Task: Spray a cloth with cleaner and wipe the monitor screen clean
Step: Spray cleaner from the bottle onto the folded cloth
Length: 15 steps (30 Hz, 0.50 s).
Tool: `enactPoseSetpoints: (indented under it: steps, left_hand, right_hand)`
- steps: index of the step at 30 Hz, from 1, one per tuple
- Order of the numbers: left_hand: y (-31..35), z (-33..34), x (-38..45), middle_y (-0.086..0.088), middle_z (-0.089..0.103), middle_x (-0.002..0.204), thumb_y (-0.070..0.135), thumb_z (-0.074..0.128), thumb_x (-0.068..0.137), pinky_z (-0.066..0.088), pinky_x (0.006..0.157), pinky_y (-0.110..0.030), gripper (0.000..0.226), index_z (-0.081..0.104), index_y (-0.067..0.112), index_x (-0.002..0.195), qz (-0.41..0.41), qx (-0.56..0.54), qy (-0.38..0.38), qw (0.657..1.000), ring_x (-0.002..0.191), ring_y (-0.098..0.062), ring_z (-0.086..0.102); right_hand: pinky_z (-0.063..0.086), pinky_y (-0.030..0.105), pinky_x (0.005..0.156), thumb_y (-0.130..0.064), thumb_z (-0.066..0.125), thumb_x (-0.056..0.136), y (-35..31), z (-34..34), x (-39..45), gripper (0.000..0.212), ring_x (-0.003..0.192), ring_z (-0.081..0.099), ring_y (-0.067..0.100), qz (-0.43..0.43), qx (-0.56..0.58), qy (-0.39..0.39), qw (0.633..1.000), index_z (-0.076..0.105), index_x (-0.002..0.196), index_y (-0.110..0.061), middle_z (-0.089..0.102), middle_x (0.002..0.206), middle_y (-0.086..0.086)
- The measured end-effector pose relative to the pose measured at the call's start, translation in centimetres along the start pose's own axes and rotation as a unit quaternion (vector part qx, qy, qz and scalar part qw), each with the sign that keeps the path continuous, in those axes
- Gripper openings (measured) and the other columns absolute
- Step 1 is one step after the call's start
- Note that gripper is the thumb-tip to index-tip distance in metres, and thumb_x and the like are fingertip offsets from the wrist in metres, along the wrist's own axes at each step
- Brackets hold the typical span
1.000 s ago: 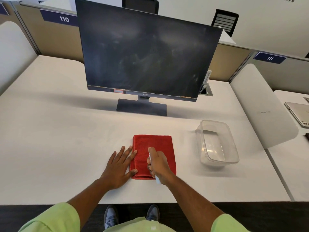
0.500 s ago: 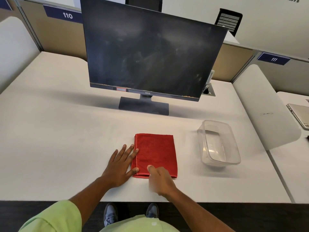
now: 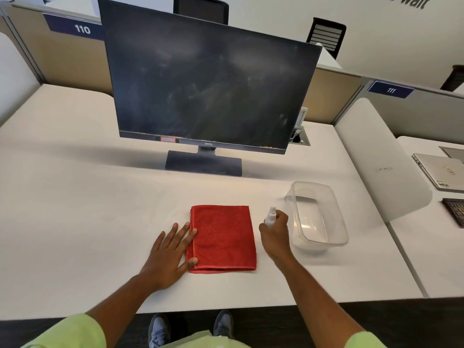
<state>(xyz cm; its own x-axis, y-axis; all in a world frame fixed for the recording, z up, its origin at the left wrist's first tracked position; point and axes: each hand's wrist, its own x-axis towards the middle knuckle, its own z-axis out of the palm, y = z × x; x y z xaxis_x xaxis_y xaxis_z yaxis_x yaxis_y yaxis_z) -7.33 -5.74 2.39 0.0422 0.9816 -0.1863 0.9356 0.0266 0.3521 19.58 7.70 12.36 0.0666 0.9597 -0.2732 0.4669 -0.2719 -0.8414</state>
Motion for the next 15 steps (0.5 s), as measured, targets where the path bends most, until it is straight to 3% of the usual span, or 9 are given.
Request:
enactPoseSetpoints:
  steps: [2, 4, 8, 15]
  left_hand:
    - [0.0, -0.1, 0.0, 0.012, -0.022, 0.164, 0.083, 0.006, 0.088, -0.011, 0.123, -0.042, 0.081, -0.022, 0.044, 0.153, -0.001, 0.004, -0.006, 1.0, 0.15, -0.014, -0.028]
    - [0.1, -0.2, 0.0, 0.013, -0.025, 0.163, 0.084, 0.002, 0.086, -0.012, 0.123, -0.042, 0.082, -0.025, 0.044, 0.152, -0.003, 0.012, -0.012, 1.0, 0.149, -0.014, -0.03]
    - [0.2, -0.3, 0.1, 0.014, -0.027, 0.162, 0.084, 0.001, 0.086, -0.012, 0.124, -0.042, 0.082, -0.024, 0.043, 0.152, -0.006, 0.011, -0.016, 1.0, 0.149, -0.014, -0.029]
    - [0.2, -0.7, 0.1, 0.015, -0.029, 0.161, 0.083, 0.007, 0.088, -0.013, 0.123, -0.042, 0.081, -0.027, 0.045, 0.151, -0.007, 0.005, -0.035, 0.999, 0.147, -0.013, -0.033]
  right_hand:
    - [0.046, 0.03, 0.07, -0.014, 0.051, 0.107, -0.1, -0.1, 1.3, 0.016, 0.088, 0.061, 0.022, -0.044, -0.018, 0.039, 0.998, 0.042, 0.118, -0.021, 0.059, 0.099, 0.0]
    - [0.047, 0.029, 0.077, -0.01, 0.058, 0.104, 0.1, 0.0, 2.5, 0.022, 0.09, 0.063, 0.018, -0.074, -0.025, 0.062, 0.995, 0.047, 0.113, -0.026, 0.063, 0.096, -0.007]
    - [0.053, 0.027, 0.089, -0.006, 0.077, 0.092, 0.9, 0.4, 3.5, 0.037, 0.099, 0.068, 0.012, -0.069, -0.001, 0.075, 0.995, 0.066, 0.123, -0.024, 0.075, 0.112, -0.01]
    - [0.051, 0.027, 0.098, -0.004, 0.08, 0.091, 2.2, 1.8, 3.7, 0.049, 0.113, 0.068, 0.014, -0.091, -0.001, 0.123, 0.988, 0.064, 0.134, -0.022, 0.075, 0.125, -0.006]
